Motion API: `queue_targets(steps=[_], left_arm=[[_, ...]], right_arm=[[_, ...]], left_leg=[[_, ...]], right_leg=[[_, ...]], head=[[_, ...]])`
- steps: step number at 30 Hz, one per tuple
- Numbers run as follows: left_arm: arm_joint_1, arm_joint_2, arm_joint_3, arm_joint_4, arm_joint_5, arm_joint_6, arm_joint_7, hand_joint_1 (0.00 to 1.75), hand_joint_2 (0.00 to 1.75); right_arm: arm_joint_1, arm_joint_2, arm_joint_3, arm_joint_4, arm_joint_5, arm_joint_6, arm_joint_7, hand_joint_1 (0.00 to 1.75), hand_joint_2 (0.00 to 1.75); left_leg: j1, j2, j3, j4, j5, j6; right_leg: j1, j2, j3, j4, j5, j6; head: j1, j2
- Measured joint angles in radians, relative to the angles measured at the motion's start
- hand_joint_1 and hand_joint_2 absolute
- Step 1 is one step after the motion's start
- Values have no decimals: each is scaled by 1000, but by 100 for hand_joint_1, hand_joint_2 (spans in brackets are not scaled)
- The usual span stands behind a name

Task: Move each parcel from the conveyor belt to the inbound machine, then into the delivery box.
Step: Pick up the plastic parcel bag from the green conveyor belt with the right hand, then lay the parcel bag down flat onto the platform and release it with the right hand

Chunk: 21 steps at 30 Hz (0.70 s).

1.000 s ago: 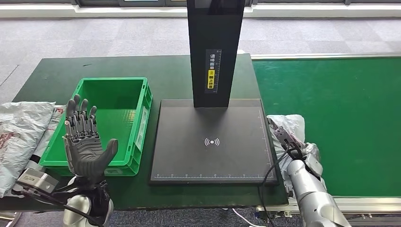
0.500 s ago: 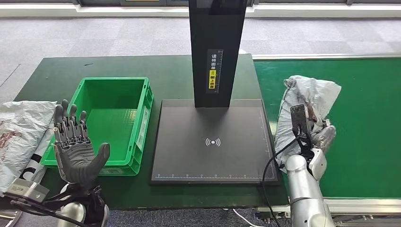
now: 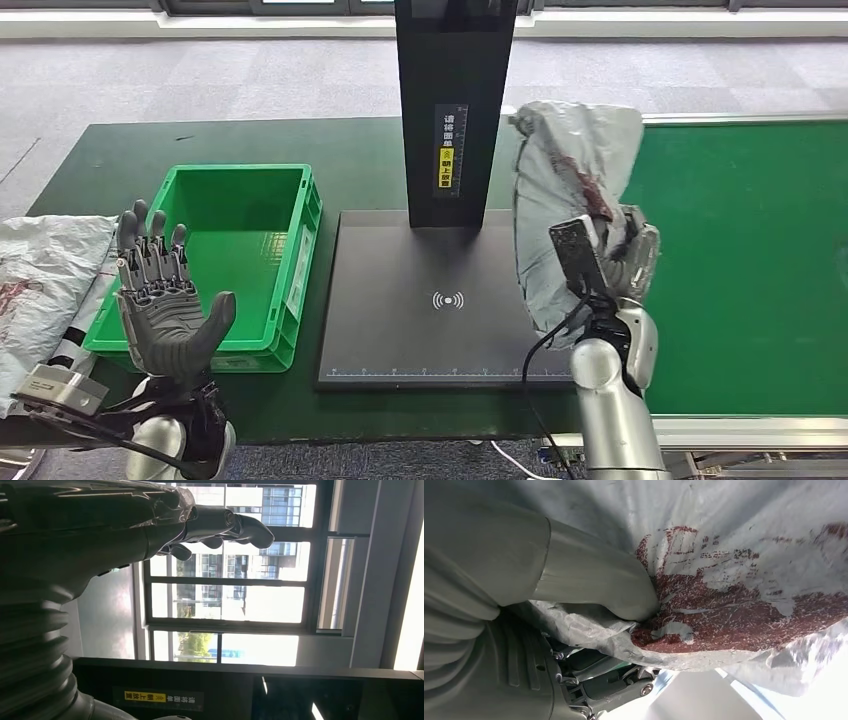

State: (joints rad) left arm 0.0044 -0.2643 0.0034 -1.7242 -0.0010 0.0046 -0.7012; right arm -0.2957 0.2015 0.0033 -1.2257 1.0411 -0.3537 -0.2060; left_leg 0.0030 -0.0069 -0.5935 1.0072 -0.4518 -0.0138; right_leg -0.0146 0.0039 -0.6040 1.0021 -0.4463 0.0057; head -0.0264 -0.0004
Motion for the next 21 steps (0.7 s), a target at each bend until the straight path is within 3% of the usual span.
queue_targets(steps=[9, 12, 15, 21], left_arm=[[-18, 0, 0, 28, 0, 0, 0, 0, 175], [-21, -1, 0, 32, 0, -8, 0, 0, 175], [-30, -2, 0, 43, -1, -17, 0, 0, 175], [-42, -5, -3, 66, -3, -17, 0, 0, 175]], right_arm=[[-14, 12, 112, 40, -14, 7, -4, 175, 175], [-24, 12, 132, 59, -10, 48, -3, 175, 175], [-44, 21, 180, 130, -4, 94, 3, 175, 175], [-77, 54, 261, 322, -30, 72, 2, 175, 175]], left_leg=[[1, -2, -1, 0, 0, 0], [1, -2, -1, 0, -1, 0], [1, 0, 0, 0, -1, 0], [1, 0, 0, 0, -1, -1]], right_leg=[[0, -1, 1, 0, -1, 0], [0, -1, 1, 0, -1, 0], [0, 0, 0, 0, -1, 0], [1, 0, 0, 0, -1, 0]], head=[[0, 0], [0, 0], [0, 0], [0, 0]])
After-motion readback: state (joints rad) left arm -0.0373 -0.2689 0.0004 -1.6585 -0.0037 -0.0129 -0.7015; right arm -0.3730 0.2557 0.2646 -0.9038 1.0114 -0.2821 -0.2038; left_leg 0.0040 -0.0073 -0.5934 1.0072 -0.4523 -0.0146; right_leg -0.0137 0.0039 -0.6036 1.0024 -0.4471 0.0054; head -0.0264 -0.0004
